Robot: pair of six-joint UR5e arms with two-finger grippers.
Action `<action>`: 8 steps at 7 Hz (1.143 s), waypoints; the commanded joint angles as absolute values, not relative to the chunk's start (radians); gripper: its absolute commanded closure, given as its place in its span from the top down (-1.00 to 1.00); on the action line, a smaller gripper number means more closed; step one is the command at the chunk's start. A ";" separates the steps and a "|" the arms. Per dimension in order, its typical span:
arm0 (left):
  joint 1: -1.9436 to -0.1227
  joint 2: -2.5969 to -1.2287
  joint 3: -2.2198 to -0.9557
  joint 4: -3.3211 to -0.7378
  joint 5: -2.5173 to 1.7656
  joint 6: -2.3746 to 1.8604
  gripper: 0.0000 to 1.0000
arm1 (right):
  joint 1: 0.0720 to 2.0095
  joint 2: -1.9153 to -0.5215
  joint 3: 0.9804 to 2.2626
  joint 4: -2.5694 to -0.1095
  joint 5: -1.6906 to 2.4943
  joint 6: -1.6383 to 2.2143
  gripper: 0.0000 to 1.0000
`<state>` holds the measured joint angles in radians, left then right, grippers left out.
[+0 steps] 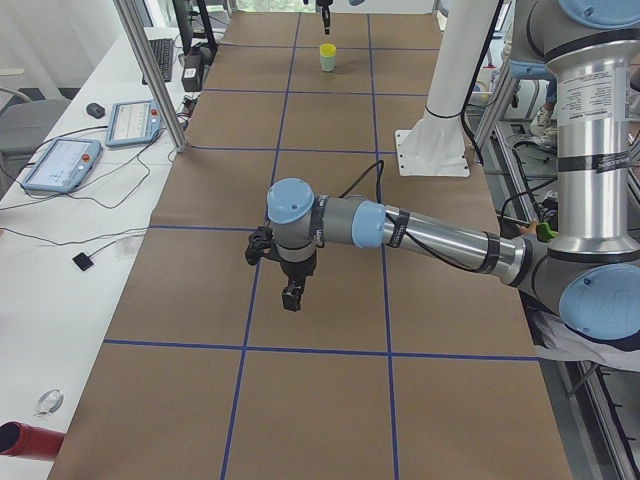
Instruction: Transfer and stack yellow cup on green cup
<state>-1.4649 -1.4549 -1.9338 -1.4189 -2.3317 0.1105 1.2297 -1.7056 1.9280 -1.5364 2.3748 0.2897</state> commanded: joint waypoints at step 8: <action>-1.465 -1.439 -1.930 -1.419 -2.330 0.109 1.00 | 1.400 -1.654 1.876 -1.590 2.286 0.145 1.00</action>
